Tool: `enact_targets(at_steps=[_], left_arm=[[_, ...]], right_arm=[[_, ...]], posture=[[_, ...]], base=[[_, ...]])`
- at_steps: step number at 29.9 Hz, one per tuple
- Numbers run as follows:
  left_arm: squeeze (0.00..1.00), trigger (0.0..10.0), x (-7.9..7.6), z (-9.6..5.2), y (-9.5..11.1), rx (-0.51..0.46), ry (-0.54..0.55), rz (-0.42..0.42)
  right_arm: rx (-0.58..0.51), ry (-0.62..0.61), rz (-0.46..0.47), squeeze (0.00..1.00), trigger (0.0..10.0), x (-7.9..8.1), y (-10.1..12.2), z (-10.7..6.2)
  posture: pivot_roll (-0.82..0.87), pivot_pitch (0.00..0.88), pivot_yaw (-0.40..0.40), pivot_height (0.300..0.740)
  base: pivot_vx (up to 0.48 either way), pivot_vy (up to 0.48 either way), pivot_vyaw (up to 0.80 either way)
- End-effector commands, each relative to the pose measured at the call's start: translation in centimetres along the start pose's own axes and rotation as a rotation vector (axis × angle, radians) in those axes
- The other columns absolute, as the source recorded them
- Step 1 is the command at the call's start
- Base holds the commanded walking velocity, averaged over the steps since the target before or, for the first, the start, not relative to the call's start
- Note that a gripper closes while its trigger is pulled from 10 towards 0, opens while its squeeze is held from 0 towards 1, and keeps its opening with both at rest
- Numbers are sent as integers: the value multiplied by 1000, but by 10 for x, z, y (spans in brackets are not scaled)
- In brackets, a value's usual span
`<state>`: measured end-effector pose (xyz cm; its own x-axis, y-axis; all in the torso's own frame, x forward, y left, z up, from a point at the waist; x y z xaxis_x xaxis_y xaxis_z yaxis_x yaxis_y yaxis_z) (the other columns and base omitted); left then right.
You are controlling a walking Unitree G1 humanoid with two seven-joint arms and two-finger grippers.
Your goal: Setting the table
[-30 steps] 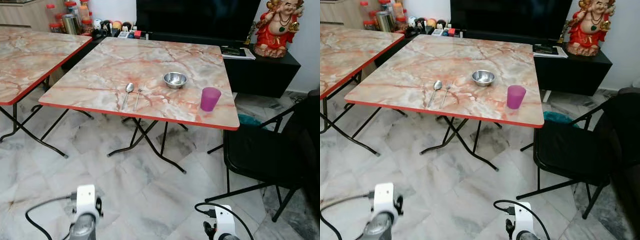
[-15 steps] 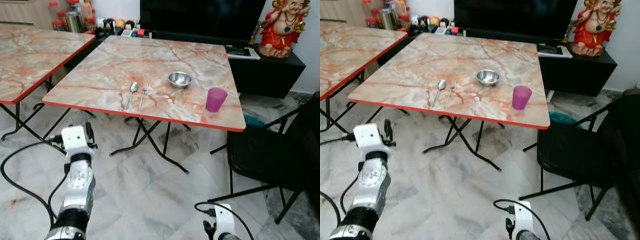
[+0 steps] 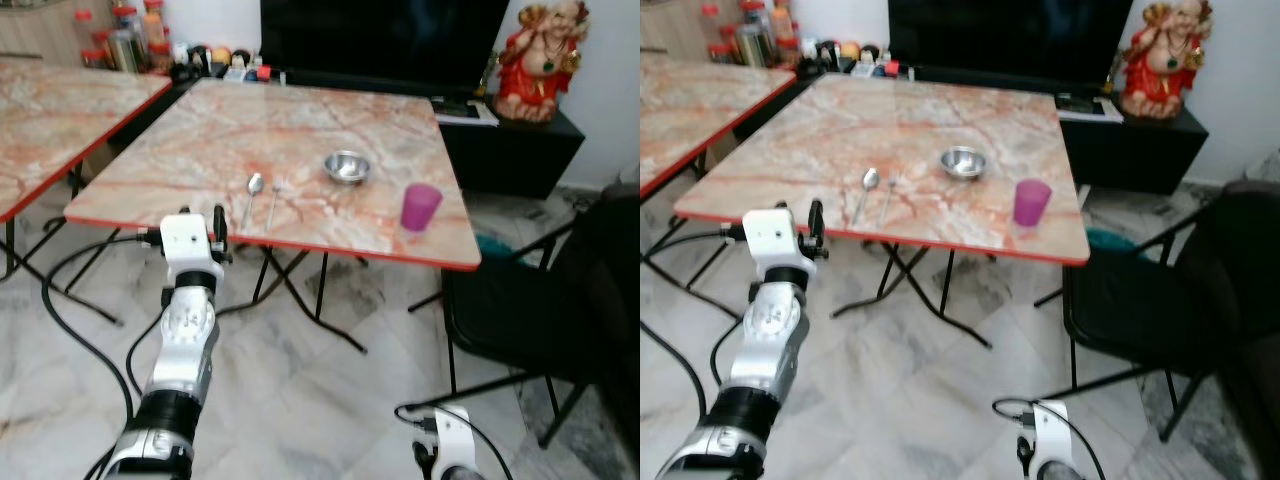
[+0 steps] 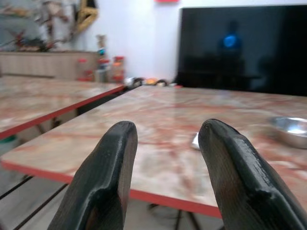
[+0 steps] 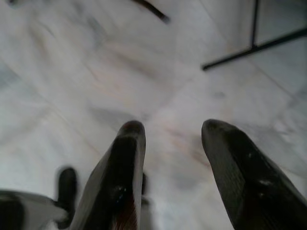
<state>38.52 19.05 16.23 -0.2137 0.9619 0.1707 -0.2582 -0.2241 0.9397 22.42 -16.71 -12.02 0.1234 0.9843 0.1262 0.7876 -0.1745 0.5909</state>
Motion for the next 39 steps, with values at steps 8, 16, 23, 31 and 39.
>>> enact_targets(at_steps=[8, 16, 23, 31, 39], left_arm=[[0, 10000, -17, 7, 14, -21, -54, -38], [0, 10000, -24, 9, 18, -20, -88, -46], [0, 10000, -28, 10, 19, -17, -105, -54], [0, 10000, -32, 11, 18, -1, -127, -61], [0, 10000, -36, 10, 16, 8, -147, -65]], right_arm=[[-4, -6, 8, 0, 10000, -3, 2, 0], [-7, -12, 12, 0, 10000, -3, 0, -1], [-4, -17, 13, 0, 10000, -4, 0, -1], [-4, -8, 15, 0, 10000, -1, 1, 0], [-3, -11, 13, 0, 10000, -2, 0, 0]], posture=[[11, 0, -74, 740], [9, 0, -66, 740], [9, 0, -65, 740], [11, 0, -65, 740], [10, 0, -63, 740]], base=[[318, 0, -224], [326, 0, 0], [329, 0, 0], [352, 0, -297], [362, 0, 0]])
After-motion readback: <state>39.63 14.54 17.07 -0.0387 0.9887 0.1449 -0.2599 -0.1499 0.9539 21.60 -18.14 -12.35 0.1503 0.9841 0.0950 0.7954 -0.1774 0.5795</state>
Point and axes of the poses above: a point about 5 cm out from each wrist's last joint towards the gripper, its own z axis pointing out of the wrist towards the gripper, its own y axis along the axis of the wrist's last joint, x = y × z, the point moved 5 cm from there along z, pointing out of the wrist towards the gripper, and after that the axes turned 8 degrees about z, right-handed, at the moved point
